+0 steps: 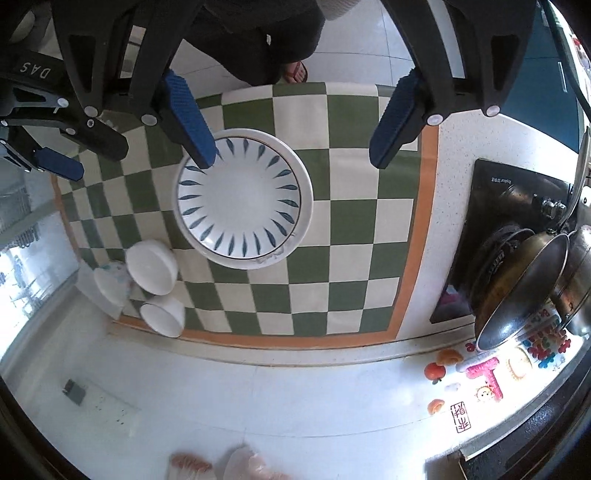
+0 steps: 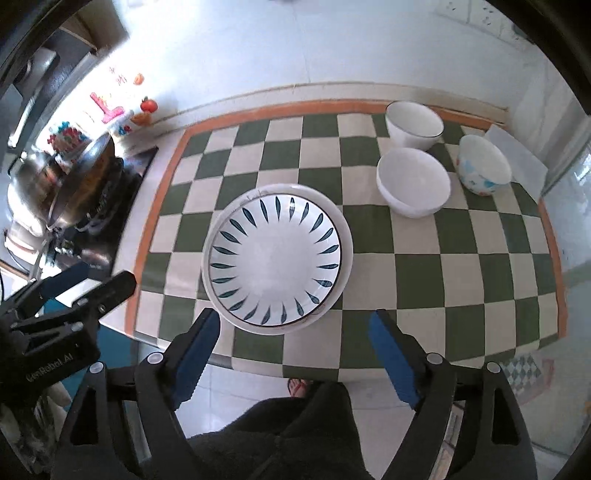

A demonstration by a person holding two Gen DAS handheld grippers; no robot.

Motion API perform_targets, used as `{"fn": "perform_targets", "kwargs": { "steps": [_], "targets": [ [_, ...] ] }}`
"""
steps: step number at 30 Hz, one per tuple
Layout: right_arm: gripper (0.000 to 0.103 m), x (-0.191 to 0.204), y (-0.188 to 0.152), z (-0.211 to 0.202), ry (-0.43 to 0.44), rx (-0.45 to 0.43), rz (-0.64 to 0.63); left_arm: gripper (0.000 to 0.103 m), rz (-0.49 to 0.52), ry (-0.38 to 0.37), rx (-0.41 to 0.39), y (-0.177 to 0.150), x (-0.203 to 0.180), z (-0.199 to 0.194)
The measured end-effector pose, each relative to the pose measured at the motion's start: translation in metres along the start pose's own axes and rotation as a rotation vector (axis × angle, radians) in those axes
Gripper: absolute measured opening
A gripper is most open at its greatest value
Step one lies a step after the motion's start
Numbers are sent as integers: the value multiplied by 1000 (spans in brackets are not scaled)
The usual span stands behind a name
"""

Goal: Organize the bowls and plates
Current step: 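Raise both open tools away from the plate stack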

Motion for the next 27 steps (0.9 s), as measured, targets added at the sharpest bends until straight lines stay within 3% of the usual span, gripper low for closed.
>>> {"fn": "perform_targets", "kwargs": {
  "steps": [12, 16, 21, 27],
  "targets": [
    [90, -9, -18, -49, 14, -78, 70, 85, 6, -26, -37, -10, -12, -27],
    [90, -18, -13, -52, 67, -88, 111, 85, 2, -25, -54, 1, -16, -27],
    [90, -54, 13, -51, 96, -110, 193, 85, -11, -30, -52, 29, -30, -9],
    [90, -125, 72, -18, 67, -74, 297, 85, -30, -115, 16, 87, -67, 51]
  ]
}}
Point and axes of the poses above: each gripper's, at about its wrist camera, not at the fingertips, and z roughly the way its jaws point, x to its left, y to its top, the point moved 5 cm from there along z, roughly the way its jaws point, and after that the axes turned 15 degrees about z, right-handed, at the moved point
